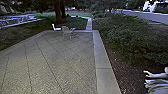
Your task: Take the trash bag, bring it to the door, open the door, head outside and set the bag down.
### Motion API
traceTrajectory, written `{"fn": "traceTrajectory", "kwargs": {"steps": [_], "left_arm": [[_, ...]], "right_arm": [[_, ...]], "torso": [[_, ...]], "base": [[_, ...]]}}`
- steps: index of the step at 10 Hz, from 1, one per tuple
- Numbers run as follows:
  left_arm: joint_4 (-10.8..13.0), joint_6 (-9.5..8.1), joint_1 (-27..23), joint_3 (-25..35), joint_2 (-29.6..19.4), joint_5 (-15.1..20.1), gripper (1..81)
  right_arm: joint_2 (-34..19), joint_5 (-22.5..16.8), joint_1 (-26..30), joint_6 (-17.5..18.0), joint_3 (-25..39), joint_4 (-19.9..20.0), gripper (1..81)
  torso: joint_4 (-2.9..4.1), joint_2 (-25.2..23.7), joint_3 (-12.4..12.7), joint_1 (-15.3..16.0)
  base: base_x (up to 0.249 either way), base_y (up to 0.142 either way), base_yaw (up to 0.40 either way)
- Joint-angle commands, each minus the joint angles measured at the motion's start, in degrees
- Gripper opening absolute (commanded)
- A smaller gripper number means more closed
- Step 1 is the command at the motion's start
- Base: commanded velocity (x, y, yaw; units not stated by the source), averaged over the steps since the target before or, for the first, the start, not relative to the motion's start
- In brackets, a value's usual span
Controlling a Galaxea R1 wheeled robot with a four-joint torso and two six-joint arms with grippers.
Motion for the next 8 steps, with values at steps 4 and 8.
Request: {"fn": "traceTrajectory", "kwargs": {"steps": [4, 8], "left_arm": [[-5.4, 0.31, -19.29, 1.8, -8.41, 14.96, 1.0], [-8.21, 0.31, -22.46, 1.8, -11.31, 17.16, 1.0]], "right_arm": [[0.6, -3.55, 0.57, -0.4, 1.22, -0.23, 81.1], [0.6, -3.55, 0.57, -0.4, 1.22, -0.23, 81.1]], "torso": [[0.0, 0.02, -0.02, 0.02], [0.0, 0.02, -0.04, 0.02]], "base": [[0.0, 0.0, 0.0], [0.0, 0.0, 0.0]]}}
